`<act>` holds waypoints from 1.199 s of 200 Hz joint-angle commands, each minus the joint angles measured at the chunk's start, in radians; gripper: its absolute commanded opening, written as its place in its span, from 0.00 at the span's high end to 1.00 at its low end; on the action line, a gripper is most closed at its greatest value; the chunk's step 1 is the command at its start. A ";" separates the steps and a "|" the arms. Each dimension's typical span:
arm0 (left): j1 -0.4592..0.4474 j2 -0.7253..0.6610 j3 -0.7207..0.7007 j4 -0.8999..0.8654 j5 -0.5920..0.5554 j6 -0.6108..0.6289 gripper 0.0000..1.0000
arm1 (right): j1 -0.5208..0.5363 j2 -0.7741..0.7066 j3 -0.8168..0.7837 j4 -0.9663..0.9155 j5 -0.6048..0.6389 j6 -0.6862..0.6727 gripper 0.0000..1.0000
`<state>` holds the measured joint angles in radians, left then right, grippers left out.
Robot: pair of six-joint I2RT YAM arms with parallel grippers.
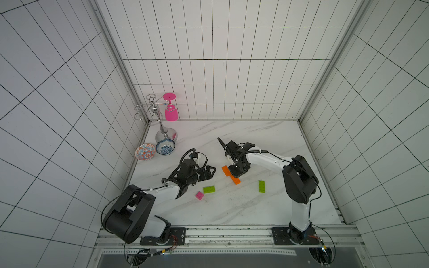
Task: Assemble a small pinwheel with lego
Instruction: Assemble the lego brick with the lego brick.
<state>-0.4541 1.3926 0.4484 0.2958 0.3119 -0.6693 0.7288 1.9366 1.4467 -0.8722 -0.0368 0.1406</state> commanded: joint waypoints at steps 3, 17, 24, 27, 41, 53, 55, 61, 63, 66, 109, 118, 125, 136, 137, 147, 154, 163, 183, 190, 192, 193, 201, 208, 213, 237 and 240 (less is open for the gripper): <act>0.002 0.011 0.003 0.025 0.004 0.008 0.11 | 0.011 0.018 0.065 -0.019 -0.036 0.017 0.74; 0.002 0.012 0.003 0.024 0.005 0.010 0.11 | 0.013 0.033 0.071 -0.019 -0.043 0.022 0.74; 0.003 0.011 0.003 0.024 0.005 0.011 0.11 | 0.013 0.036 0.073 -0.019 -0.041 0.025 0.74; 0.002 0.011 0.003 0.023 0.005 0.011 0.11 | 0.012 0.039 0.075 -0.019 -0.039 0.026 0.74; 0.003 0.012 0.005 0.022 0.007 0.014 0.11 | 0.013 0.046 0.076 -0.021 -0.041 0.030 0.74; 0.002 0.014 0.006 0.021 0.008 0.014 0.11 | 0.012 0.054 0.079 -0.024 -0.043 0.031 0.74; 0.002 0.014 0.006 0.020 0.007 0.014 0.11 | 0.012 0.053 0.080 -0.024 -0.044 0.031 0.74; 0.003 0.014 0.008 0.022 0.007 0.014 0.11 | 0.012 0.055 0.078 -0.024 -0.047 0.031 0.74; 0.002 0.014 0.007 0.022 0.008 0.015 0.11 | 0.012 0.056 0.078 -0.024 -0.047 0.032 0.74; 0.002 0.014 0.006 0.022 0.009 0.014 0.11 | 0.013 0.057 0.079 -0.024 -0.047 0.033 0.74; 0.002 0.016 0.007 0.025 0.009 0.014 0.11 | 0.012 0.073 0.083 -0.025 -0.045 0.035 0.73; 0.002 0.016 0.007 0.024 0.009 0.014 0.11 | 0.013 0.076 0.087 -0.026 -0.043 0.035 0.73; 0.003 0.016 0.007 0.023 0.009 0.014 0.11 | 0.012 0.079 0.089 -0.025 -0.043 0.036 0.73; 0.002 0.016 0.007 0.024 0.009 0.014 0.11 | 0.012 0.083 0.094 -0.025 -0.042 0.037 0.73; 0.002 0.016 0.007 0.024 0.009 0.014 0.11 | 0.013 0.084 0.094 -0.025 -0.042 0.037 0.73; 0.002 0.016 0.008 0.024 0.010 0.015 0.11 | 0.013 0.086 0.097 -0.025 -0.044 0.036 0.73; 0.002 0.016 0.008 0.024 0.010 0.016 0.11 | 0.013 0.087 0.099 -0.024 -0.047 0.037 0.73; 0.002 0.016 0.008 0.024 0.010 0.015 0.11 | 0.014 0.088 0.101 -0.024 -0.047 0.036 0.73; 0.003 0.017 0.009 0.025 0.011 0.016 0.11 | 0.014 0.094 0.101 -0.023 -0.049 0.036 0.73; 0.002 0.017 0.009 0.023 0.010 0.016 0.11 | 0.015 0.094 0.098 -0.023 -0.050 0.036 0.73; 0.002 0.017 0.009 0.024 0.010 0.015 0.11 | 0.014 0.094 0.097 -0.023 -0.051 0.036 0.73; 0.002 0.017 0.009 0.023 0.010 0.016 0.11 | 0.015 0.094 0.097 -0.024 -0.051 0.036 0.73; 0.002 0.017 0.009 0.023 0.012 0.016 0.11 | 0.014 0.095 0.095 -0.023 -0.053 0.036 0.73; 0.003 0.017 0.009 0.024 0.012 0.017 0.11 | 0.015 0.097 0.095 -0.027 -0.057 0.035 0.72; 0.002 0.017 0.008 0.024 0.013 0.017 0.11 | 0.014 0.098 0.095 -0.030 -0.059 0.035 0.71; 0.002 0.017 0.007 0.024 0.014 0.016 0.11 | 0.016 0.102 0.099 -0.038 -0.060 0.031 0.66; 0.002 0.017 0.008 0.025 0.013 0.016 0.11 | 0.016 0.102 0.099 -0.037 -0.059 0.031 0.66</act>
<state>-0.4541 1.4014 0.4484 0.2958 0.3180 -0.6617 0.7341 2.0132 1.4971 -0.8734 -0.0879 0.1741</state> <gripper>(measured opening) 0.890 0.328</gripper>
